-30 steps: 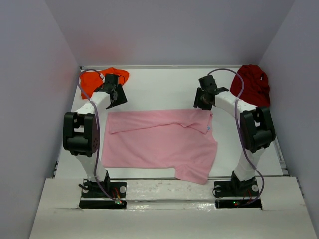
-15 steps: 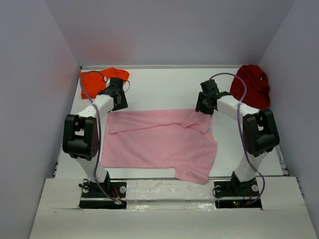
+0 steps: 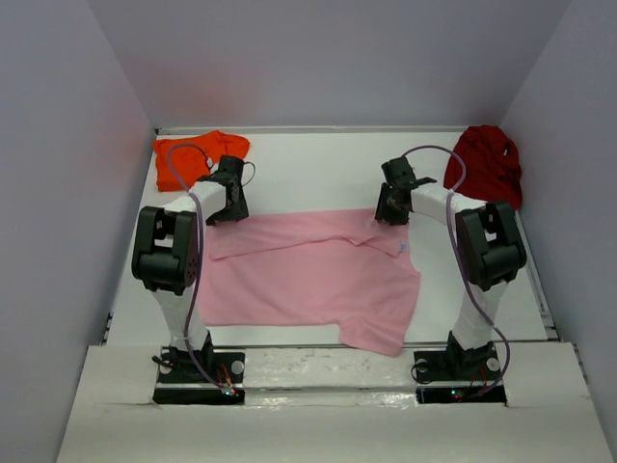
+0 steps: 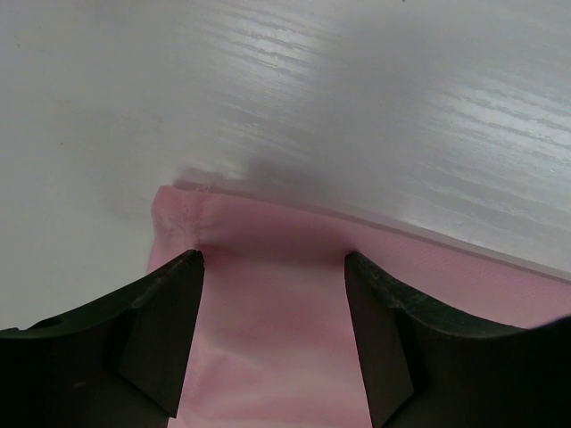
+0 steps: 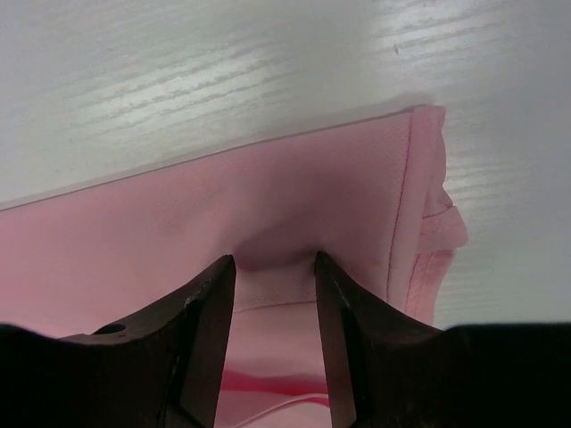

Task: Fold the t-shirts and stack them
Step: Fold the tshirt

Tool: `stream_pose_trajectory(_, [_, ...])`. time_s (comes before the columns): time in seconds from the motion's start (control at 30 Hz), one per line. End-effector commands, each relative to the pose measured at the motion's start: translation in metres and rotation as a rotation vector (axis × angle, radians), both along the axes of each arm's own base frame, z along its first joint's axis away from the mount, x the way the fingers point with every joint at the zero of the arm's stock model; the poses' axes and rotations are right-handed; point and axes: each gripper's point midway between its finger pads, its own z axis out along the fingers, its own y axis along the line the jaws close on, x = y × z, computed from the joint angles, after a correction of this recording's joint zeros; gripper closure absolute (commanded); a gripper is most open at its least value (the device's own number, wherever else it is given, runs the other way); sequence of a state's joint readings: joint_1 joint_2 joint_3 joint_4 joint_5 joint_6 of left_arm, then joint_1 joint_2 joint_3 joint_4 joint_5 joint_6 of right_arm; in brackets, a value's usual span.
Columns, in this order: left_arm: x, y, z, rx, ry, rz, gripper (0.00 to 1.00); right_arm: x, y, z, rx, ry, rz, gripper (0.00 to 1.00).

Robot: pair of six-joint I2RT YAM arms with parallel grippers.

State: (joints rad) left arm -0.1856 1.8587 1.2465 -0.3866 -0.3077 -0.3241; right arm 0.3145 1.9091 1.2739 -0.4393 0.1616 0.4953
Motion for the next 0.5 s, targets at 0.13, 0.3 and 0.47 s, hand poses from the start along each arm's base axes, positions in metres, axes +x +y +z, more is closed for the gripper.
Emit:
stream_pose_trajectory(0.13, [0.012,-0.001,0.010,0.006,-0.012,0.002,0.26,0.015,-0.001,-0.002,-0.013,-0.008,-0.032,0.53])
stream_pose_trajectory(0.3, [0.014,0.000,0.002,0.011,0.005,0.004,0.26,0.025,-0.012,-0.001,-0.082,-0.018,-0.059,0.53])
stream_pose_trajectory(0.47, [0.022,-0.002,0.003,0.009,-0.001,-0.001,0.26,0.044,-0.027,0.010,-0.114,-0.046,-0.104,0.53])
